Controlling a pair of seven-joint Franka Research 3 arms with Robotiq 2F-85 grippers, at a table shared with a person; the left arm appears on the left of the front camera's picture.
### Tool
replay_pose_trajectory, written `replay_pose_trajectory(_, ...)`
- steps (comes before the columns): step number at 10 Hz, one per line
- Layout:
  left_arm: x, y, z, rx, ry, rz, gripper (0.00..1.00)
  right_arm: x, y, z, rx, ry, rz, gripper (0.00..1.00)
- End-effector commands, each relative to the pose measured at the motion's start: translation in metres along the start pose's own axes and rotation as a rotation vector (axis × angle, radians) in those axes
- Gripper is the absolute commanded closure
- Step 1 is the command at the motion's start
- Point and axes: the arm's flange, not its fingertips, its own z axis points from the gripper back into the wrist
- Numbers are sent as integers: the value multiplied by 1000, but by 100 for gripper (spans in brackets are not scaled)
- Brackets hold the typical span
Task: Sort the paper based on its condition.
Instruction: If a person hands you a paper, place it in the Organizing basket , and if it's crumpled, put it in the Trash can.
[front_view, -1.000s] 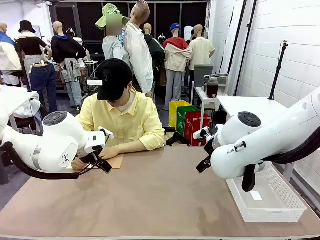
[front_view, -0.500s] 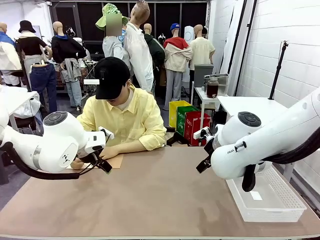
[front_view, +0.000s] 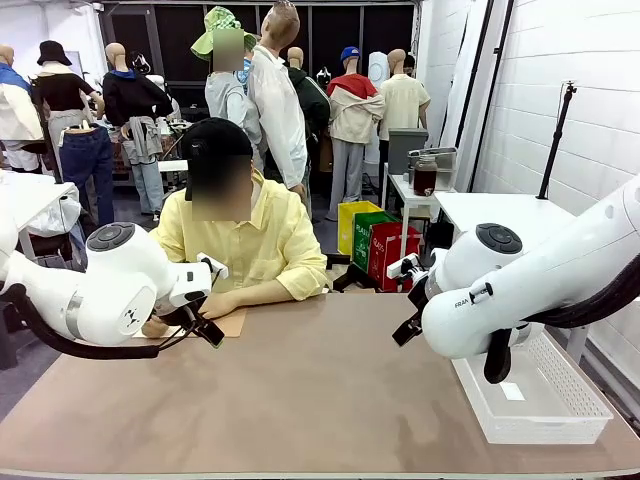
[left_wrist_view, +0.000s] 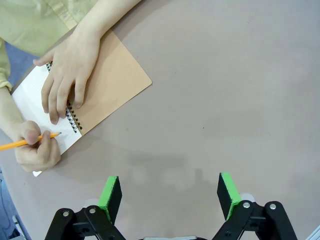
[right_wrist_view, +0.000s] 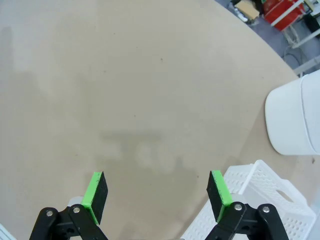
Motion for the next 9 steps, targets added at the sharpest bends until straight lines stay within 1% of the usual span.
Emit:
replay_pose_trajectory(1,0,1,0,0,0,3,0,0,0,0,0,0,0,0)
replay_pose_trajectory(5,0,0,0,0,0,0,0,0,0,0,0,0,0,0)
replay_pose_trajectory(7,10,0,23,3,24,51,0,8,-3,19,44,8,-4,0)
replay_pose_trajectory(9,22,1,53,-13,42,95,0,22,-4,46,58,9,8,0)
